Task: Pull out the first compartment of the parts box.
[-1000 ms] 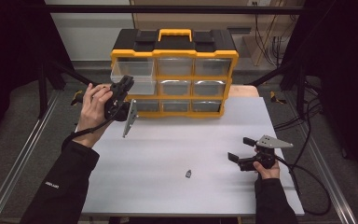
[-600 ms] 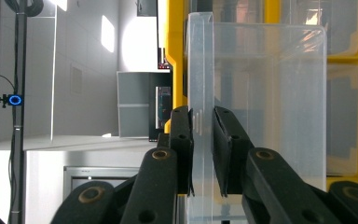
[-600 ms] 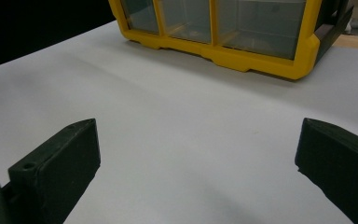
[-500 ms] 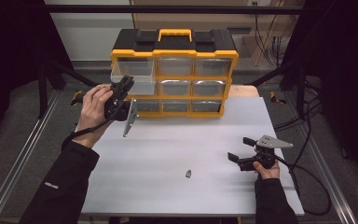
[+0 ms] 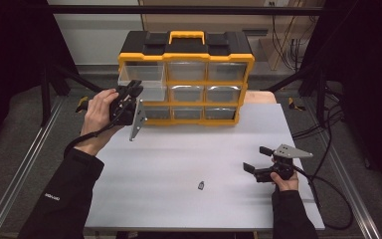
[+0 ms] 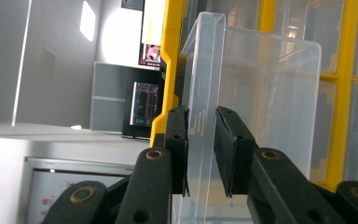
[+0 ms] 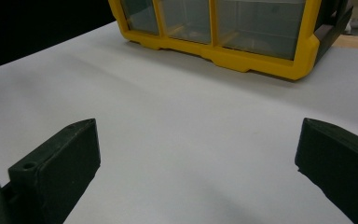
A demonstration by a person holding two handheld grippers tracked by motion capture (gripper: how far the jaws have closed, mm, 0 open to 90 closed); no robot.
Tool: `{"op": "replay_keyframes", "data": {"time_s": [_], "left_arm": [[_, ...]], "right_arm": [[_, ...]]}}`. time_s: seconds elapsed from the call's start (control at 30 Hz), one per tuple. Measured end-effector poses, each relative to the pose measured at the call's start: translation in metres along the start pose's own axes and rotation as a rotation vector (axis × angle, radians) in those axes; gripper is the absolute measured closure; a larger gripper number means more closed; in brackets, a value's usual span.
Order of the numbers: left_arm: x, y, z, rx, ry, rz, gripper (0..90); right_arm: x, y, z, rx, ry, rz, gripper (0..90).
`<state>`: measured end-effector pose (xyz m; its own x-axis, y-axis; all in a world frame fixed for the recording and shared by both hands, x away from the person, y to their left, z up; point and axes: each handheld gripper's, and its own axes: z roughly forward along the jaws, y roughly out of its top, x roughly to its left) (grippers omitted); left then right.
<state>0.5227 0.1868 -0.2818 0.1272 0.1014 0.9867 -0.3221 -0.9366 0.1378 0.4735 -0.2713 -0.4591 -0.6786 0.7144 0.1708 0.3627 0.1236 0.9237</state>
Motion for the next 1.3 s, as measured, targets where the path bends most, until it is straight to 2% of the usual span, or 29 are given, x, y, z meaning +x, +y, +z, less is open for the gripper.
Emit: {"op": "replay_keyframes", "data": {"time_s": [0.17,0.3,0.4,0.47,0.57,0.7,0.87,0.93,1.07,1.23,1.3], "left_arm": [[0.003,-0.001,-0.001,-0.002,-0.029,-0.092,69.7],[0.007,-0.002,-0.001,0.011,-0.051,-0.201,62.3],[0.009,-0.005,-0.002,0.017,-0.076,-0.321,53.9],[0.011,-0.007,-0.003,0.017,-0.108,-0.403,48.0],[0.013,-0.01,-0.005,0.01,-0.132,-0.503,40.2],[0.014,-0.015,-0.007,0.01,-0.16,-0.658,30.7],[0.017,-0.019,-0.013,0.021,-0.172,-0.778,25.2],[0.017,-0.021,-0.016,0.031,-0.188,-0.85,23.1],[0.017,-0.025,-0.021,0.001,-0.207,-0.963,20.0],[0.013,-0.031,-0.027,-0.017,-0.238,-1.078,16.8],[0.01,-0.033,-0.029,-0.023,-0.242,-1.105,15.0]], "right_arm": [[0.0,0.0,0.0,0.0,0.001,0.0,0.5],[0.0,0.0,0.0,0.001,0.0,0.001,0.5],[0.0,0.0,0.0,0.0,0.0,0.001,0.5],[0.0,0.0,0.0,-0.002,0.002,0.001,0.5],[0.0,0.0,0.0,-0.001,0.002,0.002,0.5],[0.0,0.0,0.0,-0.001,0.002,0.001,0.5],[0.0,0.0,0.0,-0.001,0.003,0.002,0.5],[0.0,0.0,0.0,-0.001,0.003,0.002,0.5],[0.0,0.0,0.0,-0.002,0.005,0.003,0.5],[0.0,0.0,0.0,-0.003,0.006,0.005,0.5],[0.0,0.0,0.0,-0.004,0.007,0.004,0.5]]}}
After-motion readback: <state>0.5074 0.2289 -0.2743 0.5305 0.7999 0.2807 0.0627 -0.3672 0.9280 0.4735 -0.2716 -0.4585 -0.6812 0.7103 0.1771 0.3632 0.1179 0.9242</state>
